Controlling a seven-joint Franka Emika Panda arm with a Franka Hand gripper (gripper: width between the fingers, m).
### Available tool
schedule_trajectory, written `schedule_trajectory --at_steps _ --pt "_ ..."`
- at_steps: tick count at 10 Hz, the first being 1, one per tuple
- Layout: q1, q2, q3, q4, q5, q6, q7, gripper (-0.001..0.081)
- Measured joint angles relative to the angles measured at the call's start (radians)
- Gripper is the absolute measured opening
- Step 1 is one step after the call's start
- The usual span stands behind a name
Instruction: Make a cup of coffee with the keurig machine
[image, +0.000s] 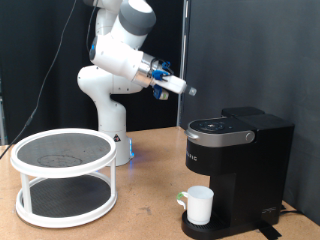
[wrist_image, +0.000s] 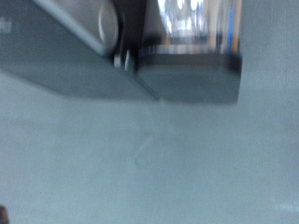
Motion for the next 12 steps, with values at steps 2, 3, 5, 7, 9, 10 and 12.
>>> schedule_trajectory --at_steps 2,3,5,7,9,10,12 --pt "-0.001 -0.058 -0.022 0.002 -0.001 -0.047 0.052 0.0734" --pt "-0.001 -0.054 -0.021 0.0 -0.001 -0.045 0.049 0.0734" --pt "0.0 -0.054 0.013 0.03 0.022 0.038 0.018 0.0734" --pt "-0.008 -0.051 0.1 0.095 -0.108 0.168 0.056 0.0734" --pt "-0.037 -0.022 0.175 0.191 -0.375 0.162 0.157 0.0734" --pt "-0.045 0.01 0.196 0.248 -0.501 0.114 0.175 0.0734" --pt "-0.051 0.1 0.214 0.347 -0.584 0.061 0.207 0.0734"
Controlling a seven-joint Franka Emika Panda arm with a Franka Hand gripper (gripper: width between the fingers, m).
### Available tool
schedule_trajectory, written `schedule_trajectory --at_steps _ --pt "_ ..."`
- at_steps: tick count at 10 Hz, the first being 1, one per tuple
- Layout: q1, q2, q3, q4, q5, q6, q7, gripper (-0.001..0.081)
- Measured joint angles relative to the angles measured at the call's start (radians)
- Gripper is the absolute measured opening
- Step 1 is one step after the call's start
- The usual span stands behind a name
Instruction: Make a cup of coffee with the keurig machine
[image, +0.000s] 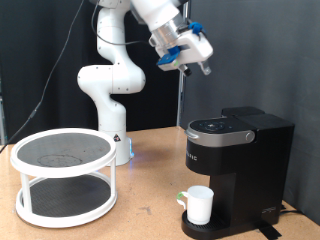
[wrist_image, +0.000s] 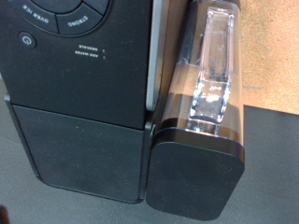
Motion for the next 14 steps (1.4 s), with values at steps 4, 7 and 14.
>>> schedule_trajectory --at_steps 4,7,14 --pt "-0.021 0.015 0.061 0.043 -0.231 0.014 0.095 0.0734" --pt "-0.068 0.075 0.151 0.137 -0.415 0.076 0.285 0.0734" --pt "-0.088 0.237 0.202 0.242 -0.561 0.134 0.373 0.0734"
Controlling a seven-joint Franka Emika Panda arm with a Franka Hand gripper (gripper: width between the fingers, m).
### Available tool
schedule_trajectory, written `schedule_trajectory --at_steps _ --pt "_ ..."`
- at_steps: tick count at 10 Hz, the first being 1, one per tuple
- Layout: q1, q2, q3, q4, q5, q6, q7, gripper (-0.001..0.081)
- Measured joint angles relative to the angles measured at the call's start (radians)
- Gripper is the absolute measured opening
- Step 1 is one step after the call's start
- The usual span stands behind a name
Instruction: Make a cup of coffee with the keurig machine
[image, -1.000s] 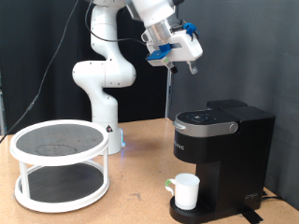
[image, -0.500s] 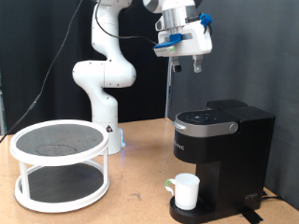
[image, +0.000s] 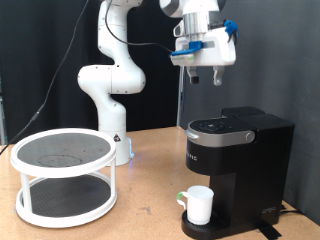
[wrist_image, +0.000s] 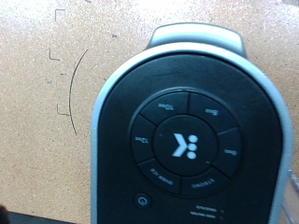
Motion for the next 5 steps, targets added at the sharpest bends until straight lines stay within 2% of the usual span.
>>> schedule_trajectory --at_steps 3,4,5 --pt "0.004 0.053 0.005 -0.006 0.02 0.046 -0.038 0.0734" --pt "0.005 0.064 0.008 -0.012 0.024 0.055 -0.051 0.0641" --pt "0.008 0.07 0.01 -0.021 0.029 0.066 -0.063 0.0641"
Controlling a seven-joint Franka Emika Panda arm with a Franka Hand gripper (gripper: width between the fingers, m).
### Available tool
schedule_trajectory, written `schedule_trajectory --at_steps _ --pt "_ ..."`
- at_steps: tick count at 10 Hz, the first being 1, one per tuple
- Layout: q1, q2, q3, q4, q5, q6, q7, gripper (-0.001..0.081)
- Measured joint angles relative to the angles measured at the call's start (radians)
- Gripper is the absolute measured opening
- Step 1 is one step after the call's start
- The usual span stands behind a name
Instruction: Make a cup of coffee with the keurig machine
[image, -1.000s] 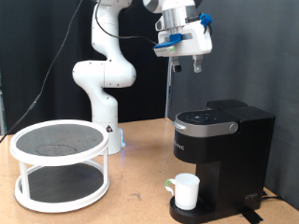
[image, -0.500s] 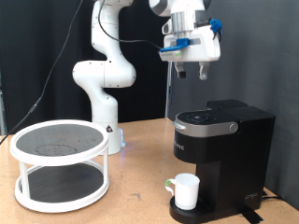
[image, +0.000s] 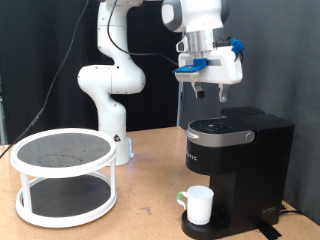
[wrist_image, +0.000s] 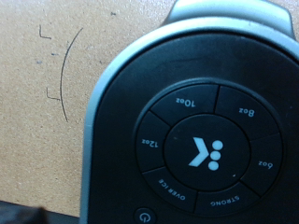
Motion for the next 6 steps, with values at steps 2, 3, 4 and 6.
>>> schedule_trajectory --at_steps 2,3,4,6 --pt "0.007 0.011 0.003 -0.02 0.021 0.022 -0.029 0.0428" --pt "0.009 0.014 0.005 -0.032 0.025 0.032 -0.035 0.0289" --pt "0.01 0.017 0.01 -0.043 0.025 0.041 -0.035 0.0153" --pt "0.01 0.022 0.017 -0.066 0.025 0.059 -0.035 0.0029"
